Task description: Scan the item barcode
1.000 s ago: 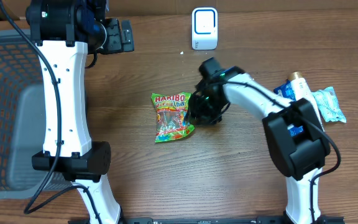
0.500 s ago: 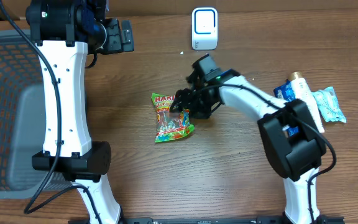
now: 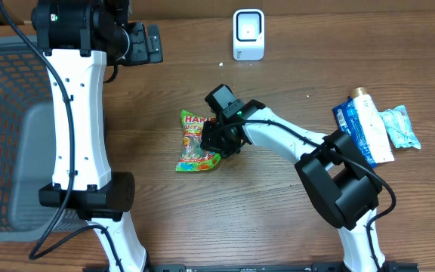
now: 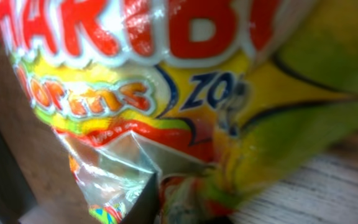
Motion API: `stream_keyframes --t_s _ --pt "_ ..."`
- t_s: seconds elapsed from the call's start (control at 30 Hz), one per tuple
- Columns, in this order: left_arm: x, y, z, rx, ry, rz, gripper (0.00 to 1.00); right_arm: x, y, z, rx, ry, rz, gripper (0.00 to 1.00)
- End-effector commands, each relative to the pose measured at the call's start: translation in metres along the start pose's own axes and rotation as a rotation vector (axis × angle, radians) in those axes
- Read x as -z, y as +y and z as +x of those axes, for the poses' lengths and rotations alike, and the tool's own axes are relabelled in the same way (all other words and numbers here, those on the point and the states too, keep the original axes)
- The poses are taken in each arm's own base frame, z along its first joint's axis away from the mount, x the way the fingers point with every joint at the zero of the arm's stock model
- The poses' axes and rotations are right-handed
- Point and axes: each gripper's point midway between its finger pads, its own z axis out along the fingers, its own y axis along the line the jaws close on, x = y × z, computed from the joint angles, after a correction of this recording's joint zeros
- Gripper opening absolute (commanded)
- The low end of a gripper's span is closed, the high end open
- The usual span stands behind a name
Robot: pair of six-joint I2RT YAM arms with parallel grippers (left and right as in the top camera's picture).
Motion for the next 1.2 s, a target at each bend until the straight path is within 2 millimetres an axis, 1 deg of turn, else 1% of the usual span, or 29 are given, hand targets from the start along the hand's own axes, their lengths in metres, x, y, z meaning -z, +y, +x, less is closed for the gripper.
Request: stream_keyframes --t_s 0.0,0.1,0.17,0.23,0.33,0.37,0.47,0.53,0.57,0.7,0.77,0.83,1.0,1.1,1.17 --pt "-0.005 -0.004 0.000 0.009 0.012 0.009 1.00 -0.008 -0.016 -0.004 -0.018 -0.034 0.067 0.04" --pt "-0.005 -0.004 0.000 0.009 0.012 0.009 0.99 -0.005 -0.015 -0.008 -0.021 -0.038 0.058 0.04" --pt "-0.005 -0.004 0.000 0.009 0.012 0.009 0.99 0.004 -0.010 -0.011 0.009 -0.032 0.034 0.04" --pt "-0.005 -0.004 0.000 0.009 0.012 0.009 0.99 0.020 -0.007 -0.019 0.057 -0.050 0.026 0.04" --pt "-0.005 -0.004 0.000 0.009 0.012 0.009 1.00 0.055 -0.012 -0.033 0.110 -0.125 0.063 0.04" --pt "-0.005 -0.004 0.000 0.009 0.012 0.009 0.99 0.081 -0.021 -0.041 0.125 -0.198 0.136 0.04" --pt "-0.005 -0.004 0.000 0.009 0.012 0.009 1.00 0.123 -0.044 -0.049 0.112 -0.325 0.305 0.04" --pt "-0.005 -0.004 0.000 0.009 0.012 0.009 1.00 0.148 -0.063 -0.049 0.109 -0.393 0.445 0.04" --pt "-0.005 -0.004 0.000 0.009 0.012 0.009 1.00 0.159 -0.075 -0.048 0.109 -0.418 0.527 0.04" --pt "-0.005 -0.004 0.000 0.009 0.012 0.009 1.00 0.186 -0.115 -0.043 0.140 -0.463 0.838 0.04" --pt "-0.005 -0.004 0.000 0.009 0.012 0.009 0.99 0.193 -0.127 -0.044 0.163 -0.474 0.954 0.04" --pt "-0.005 -0.004 0.000 0.009 0.012 0.009 1.00 0.193 -0.135 -0.045 0.181 -0.477 1.024 0.04" --pt "-0.005 -0.004 0.000 0.009 0.012 0.009 1.00 0.173 -0.151 -0.048 0.202 -0.436 1.113 0.04" --pt "-0.005 -0.004 0.000 0.009 0.012 0.009 1.00 0.157 -0.160 -0.044 0.227 -0.376 1.159 0.04" --pt "-0.005 -0.004 0.000 0.009 0.012 0.009 1.00 0.153 -0.157 -0.040 0.256 -0.361 1.164 0.04"
